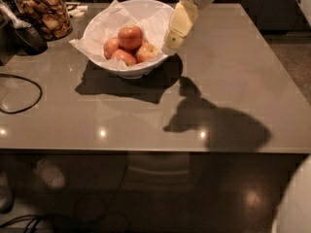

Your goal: Pick apple from white bowl

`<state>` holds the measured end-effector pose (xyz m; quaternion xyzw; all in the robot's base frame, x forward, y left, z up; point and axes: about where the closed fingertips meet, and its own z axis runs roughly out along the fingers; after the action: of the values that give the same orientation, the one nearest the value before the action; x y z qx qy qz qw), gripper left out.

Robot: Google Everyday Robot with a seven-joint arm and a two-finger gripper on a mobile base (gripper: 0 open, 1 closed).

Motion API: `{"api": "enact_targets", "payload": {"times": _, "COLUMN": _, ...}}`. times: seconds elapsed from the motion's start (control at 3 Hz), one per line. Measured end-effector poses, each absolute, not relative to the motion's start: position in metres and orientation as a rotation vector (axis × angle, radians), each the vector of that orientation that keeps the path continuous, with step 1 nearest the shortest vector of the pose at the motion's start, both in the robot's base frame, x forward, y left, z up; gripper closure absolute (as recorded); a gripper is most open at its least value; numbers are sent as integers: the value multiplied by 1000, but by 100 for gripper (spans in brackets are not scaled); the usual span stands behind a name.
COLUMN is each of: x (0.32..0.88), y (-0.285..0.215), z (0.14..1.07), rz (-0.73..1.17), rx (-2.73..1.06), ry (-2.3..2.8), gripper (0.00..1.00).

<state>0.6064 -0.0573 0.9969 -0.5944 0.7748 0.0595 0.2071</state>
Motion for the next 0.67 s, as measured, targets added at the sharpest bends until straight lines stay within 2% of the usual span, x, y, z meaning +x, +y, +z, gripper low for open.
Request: {"api": "enact_targets", "payload": {"times": 0.67, "x": 632, "y": -6, "z": 1008, "rz": 319, "rx": -1678, "ry": 2091, "gripper": 0}}
